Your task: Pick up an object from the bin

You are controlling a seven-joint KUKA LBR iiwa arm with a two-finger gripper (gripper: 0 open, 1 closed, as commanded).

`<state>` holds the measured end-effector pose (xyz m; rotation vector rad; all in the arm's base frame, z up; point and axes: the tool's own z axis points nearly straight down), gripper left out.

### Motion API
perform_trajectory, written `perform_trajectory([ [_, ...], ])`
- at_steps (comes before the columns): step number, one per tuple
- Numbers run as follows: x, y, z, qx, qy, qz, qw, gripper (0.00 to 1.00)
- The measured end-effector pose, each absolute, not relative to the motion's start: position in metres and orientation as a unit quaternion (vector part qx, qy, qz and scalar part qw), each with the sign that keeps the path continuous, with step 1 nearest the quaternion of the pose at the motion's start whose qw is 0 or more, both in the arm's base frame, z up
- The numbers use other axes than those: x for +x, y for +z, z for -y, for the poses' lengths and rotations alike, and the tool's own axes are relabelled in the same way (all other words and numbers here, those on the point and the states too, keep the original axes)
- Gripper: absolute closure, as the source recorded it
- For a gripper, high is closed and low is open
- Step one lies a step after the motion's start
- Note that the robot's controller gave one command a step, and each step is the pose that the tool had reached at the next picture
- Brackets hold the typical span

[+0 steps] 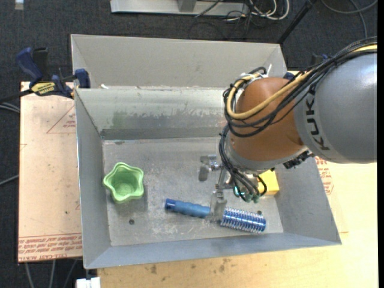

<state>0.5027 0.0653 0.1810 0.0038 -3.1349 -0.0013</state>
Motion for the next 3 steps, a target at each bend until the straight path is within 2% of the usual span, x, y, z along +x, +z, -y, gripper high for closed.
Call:
perform_trajectory([
  [1,0.495,0.084,-0.094,0.029,0.000,1.000,0.004,0.00],
  [2,0.497,0.089,-0.093,0.027,-0.001,1.000,0.000,1.00],
  [3,0.528,0.208,-0.136,0.032,-0.002,0.999,-0.005,1.00],
])
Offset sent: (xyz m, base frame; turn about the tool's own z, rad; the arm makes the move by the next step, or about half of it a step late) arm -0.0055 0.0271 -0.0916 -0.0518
